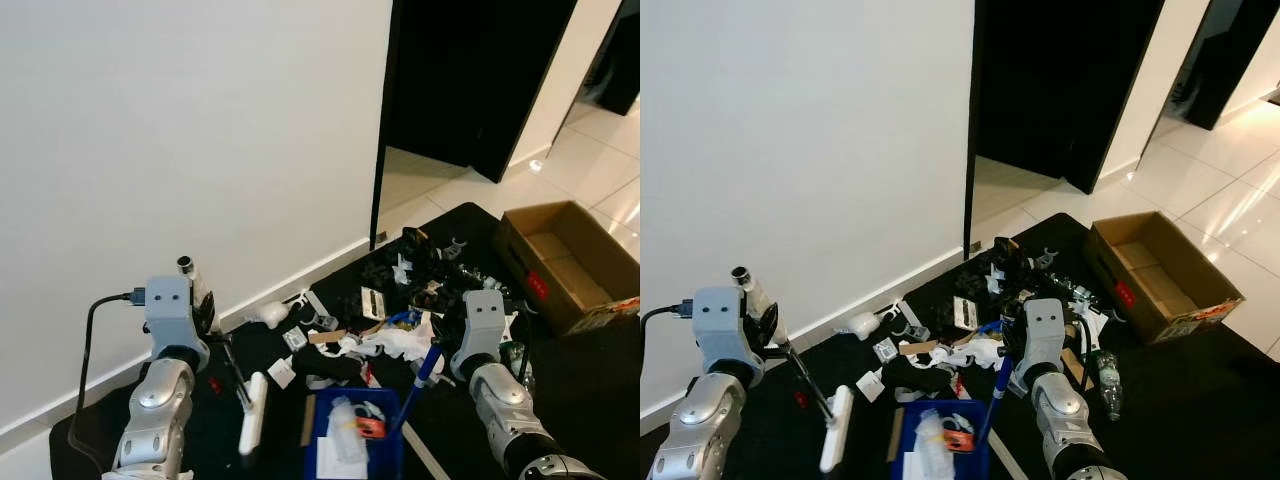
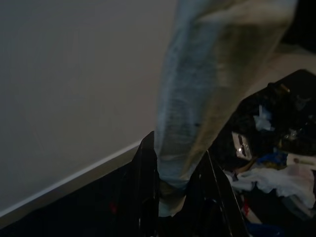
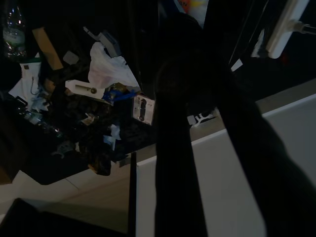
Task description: Sweep floor
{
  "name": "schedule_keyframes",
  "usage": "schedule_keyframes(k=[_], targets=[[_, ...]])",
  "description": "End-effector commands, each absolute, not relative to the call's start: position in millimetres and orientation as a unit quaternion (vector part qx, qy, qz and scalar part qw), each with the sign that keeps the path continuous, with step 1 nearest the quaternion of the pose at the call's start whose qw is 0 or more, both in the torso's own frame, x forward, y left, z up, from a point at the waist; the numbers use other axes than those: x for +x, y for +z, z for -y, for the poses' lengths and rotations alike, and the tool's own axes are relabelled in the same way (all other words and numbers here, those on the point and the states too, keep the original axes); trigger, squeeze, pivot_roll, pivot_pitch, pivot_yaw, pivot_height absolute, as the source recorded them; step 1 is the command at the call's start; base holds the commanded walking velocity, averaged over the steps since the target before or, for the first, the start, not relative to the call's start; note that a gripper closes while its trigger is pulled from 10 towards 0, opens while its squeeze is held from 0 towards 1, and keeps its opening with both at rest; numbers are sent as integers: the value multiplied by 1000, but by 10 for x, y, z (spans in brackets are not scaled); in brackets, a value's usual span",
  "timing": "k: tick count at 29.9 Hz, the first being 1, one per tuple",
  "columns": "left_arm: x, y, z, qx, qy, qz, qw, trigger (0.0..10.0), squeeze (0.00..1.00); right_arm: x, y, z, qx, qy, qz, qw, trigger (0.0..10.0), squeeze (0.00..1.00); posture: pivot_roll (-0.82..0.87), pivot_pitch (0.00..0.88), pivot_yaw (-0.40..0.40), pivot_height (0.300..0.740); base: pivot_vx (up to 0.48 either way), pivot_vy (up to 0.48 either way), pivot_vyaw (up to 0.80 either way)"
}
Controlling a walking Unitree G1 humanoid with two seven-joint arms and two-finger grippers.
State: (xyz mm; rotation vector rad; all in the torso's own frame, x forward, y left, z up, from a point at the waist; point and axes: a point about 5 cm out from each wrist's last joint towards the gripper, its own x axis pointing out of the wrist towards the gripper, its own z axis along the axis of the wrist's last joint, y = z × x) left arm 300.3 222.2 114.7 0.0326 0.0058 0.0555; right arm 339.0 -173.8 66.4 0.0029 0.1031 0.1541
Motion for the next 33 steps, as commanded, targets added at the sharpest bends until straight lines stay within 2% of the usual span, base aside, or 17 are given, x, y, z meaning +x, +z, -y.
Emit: schedule_keyframes(k=[1, 8, 15, 24, 30, 33], targets=[[3021, 1075, -2165, 10, 33, -11, 999, 10000, 0, 3381, 706, 1776, -7, 76, -30, 997, 10000, 0, 53, 178, 56, 740, 0, 0, 0], [3043, 1070, -2086, -1, 24, -13, 1000, 10000, 0, 3376, 750, 1850, 17, 61, -11, 998, 10000, 0, 49, 182, 62, 740, 0, 0, 0], [3019, 1113, -2289, 19, 53, -13, 998, 10000, 0, 3419, 1119, 1952, 31, 74, 85, 993, 10000, 0, 54, 179, 68, 740, 0, 0, 0], [3050, 1147, -2389, 29, 95, -20, 995, 10000, 0, 3427, 1388, 2102, 52, 42, 130, 989, 10000, 0, 43, 168, 68, 740, 0, 0, 0], [3071, 1170, -2341, 34, 91, -23, 995, 10000, 0, 3457, 1491, 2094, 111, 10, 142, 984, 10000, 0, 44, 161, 67, 740, 0, 0, 0], [3071, 1121, -2236, 53, 74, -40, 995, 10000, 0, 3499, 1533, 2052, 168, 9, 139, 976, 10000, 0, 44, 155, 65, 740, 0, 0, 0]])
